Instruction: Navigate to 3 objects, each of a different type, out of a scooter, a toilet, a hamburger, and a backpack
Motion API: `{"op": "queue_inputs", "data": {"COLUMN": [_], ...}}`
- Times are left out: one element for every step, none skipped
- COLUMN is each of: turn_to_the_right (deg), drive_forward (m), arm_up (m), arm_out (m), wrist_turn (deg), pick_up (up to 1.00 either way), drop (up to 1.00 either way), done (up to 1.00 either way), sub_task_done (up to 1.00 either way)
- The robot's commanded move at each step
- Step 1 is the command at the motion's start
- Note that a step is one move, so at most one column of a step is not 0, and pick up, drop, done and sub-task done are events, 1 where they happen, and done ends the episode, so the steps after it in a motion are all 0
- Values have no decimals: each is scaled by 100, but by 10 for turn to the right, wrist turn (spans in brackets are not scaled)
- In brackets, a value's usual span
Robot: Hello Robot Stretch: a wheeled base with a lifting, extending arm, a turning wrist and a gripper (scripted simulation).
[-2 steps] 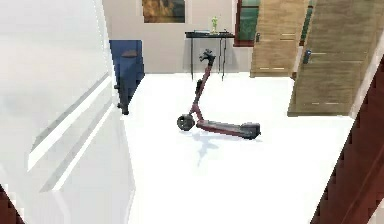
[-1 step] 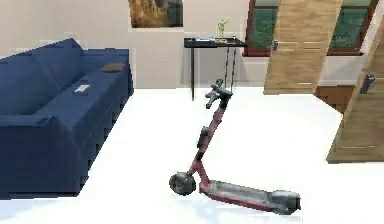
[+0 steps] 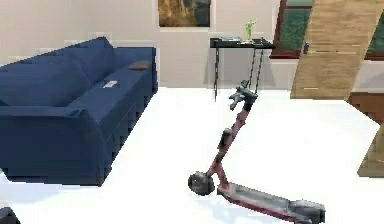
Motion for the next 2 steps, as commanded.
{"op": "queue_inputs", "data": {"turn_to_the_right": [0,-420], "drive_forward": [45,0], "arm_up": [0,0], "arm_out": [0,0], "wrist_turn": [0,0], "pick_up": [0,0], "drop": [0,0], "done": [0,0], "sub_task_done": [0,0]}}
